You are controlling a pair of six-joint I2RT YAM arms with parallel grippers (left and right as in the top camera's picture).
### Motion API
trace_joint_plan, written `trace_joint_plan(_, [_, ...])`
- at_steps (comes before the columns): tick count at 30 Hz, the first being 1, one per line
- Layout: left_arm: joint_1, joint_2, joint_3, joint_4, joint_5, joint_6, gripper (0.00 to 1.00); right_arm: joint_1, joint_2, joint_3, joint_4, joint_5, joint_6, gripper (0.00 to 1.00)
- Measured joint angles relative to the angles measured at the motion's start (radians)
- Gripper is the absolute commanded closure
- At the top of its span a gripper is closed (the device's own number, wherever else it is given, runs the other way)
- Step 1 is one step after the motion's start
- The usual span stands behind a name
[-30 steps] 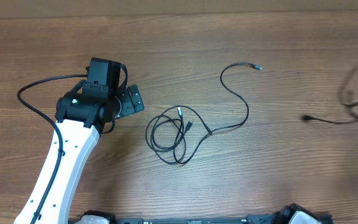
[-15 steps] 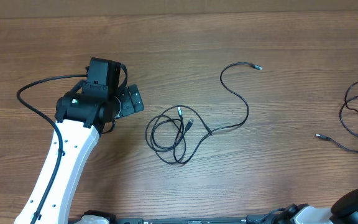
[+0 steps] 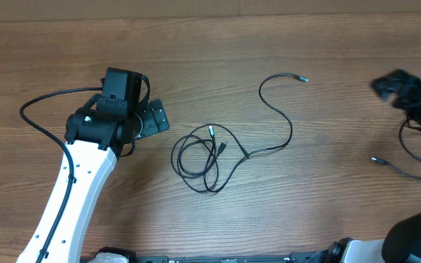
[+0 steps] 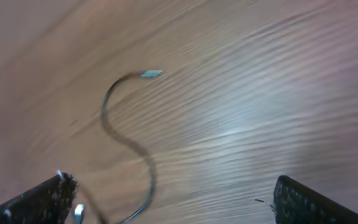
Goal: Untangle cables
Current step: 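Move the right gripper back over the cable pile and lower it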
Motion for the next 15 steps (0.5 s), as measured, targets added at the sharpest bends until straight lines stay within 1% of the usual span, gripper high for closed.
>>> trace_joint_plan(3, [0.000,0.000,0.000,0.000,0.000,0.000,0.00,0.145,0.000,0.000,-0.045,-0.002,-0.006,0.00])
trace_joint_plan(4, [0.000,0.000,0.000,0.000,0.000,0.000,0.00,0.216,0.000,0.000,-0.048,-0.002,-0.007,0.00])
trace_joint_plan(8, [0.000,0.000,0.000,0.000,0.000,0.000,0.00,0.372,-0.001,-0.058,-0.014,-0.007,0.027,0.00])
trace_joint_plan(15, [0.000,0.000,0.000,0.001,0.000,0.000,0.00,0.570,0.002,-0.340,0.162,-0.002,0.232,0.00])
